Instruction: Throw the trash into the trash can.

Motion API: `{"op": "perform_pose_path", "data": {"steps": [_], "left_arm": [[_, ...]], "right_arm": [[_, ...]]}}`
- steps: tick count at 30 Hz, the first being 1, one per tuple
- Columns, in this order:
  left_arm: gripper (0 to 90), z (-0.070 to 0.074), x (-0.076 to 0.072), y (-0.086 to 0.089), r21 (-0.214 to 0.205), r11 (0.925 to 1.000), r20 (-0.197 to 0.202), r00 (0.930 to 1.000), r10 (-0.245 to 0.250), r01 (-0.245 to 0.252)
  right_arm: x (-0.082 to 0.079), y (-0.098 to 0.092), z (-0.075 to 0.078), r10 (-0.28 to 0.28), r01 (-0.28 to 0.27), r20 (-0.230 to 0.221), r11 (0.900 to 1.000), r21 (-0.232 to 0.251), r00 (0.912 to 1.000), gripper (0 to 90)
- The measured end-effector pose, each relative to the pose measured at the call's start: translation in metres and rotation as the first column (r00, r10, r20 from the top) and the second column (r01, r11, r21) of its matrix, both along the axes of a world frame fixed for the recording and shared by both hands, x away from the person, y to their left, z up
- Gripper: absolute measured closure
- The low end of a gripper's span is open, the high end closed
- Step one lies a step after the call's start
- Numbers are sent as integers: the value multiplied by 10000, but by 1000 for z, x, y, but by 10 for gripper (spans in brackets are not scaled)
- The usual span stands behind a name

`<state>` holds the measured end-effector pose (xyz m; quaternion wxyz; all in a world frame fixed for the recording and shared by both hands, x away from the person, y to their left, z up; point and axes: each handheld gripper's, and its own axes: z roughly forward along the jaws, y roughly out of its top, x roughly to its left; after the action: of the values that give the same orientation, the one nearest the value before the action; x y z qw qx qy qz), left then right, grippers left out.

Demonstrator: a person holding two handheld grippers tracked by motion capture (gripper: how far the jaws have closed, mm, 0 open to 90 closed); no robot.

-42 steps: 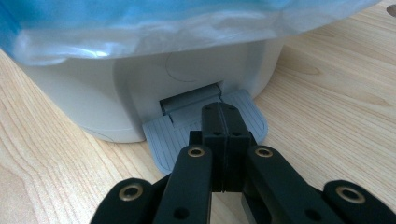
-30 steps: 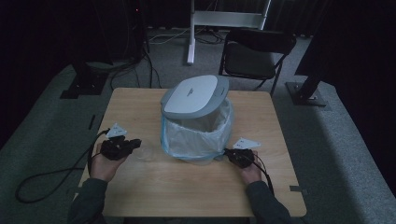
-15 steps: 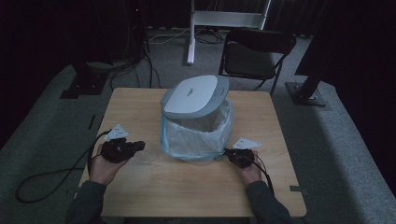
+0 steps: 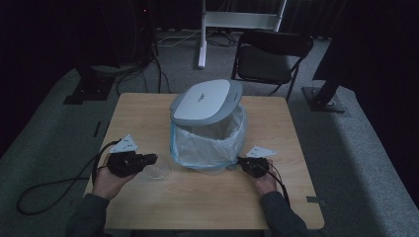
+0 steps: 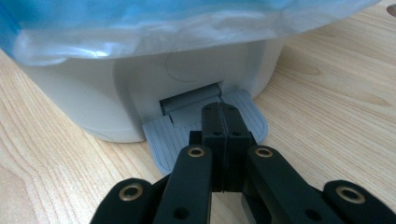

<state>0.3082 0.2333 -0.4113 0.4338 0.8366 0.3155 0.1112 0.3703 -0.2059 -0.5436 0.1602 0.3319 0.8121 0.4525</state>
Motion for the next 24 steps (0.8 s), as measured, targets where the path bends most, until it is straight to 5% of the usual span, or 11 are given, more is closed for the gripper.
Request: {"op": "perform_pose_path", "data": {"steps": [10, 24], "left_arm": [[849, 14, -9, -9, -477, 9941, 127, 9953, -965, 970], [849, 41, -14, -38, -716, 9721, 671, 9734, -2189, 2235]], "right_arm": [[0, 0, 0, 0, 0, -6, 10000, 5, 10000, 900], [0, 0, 0, 5, -5, -20, 10000, 15, 10000, 900]]}}
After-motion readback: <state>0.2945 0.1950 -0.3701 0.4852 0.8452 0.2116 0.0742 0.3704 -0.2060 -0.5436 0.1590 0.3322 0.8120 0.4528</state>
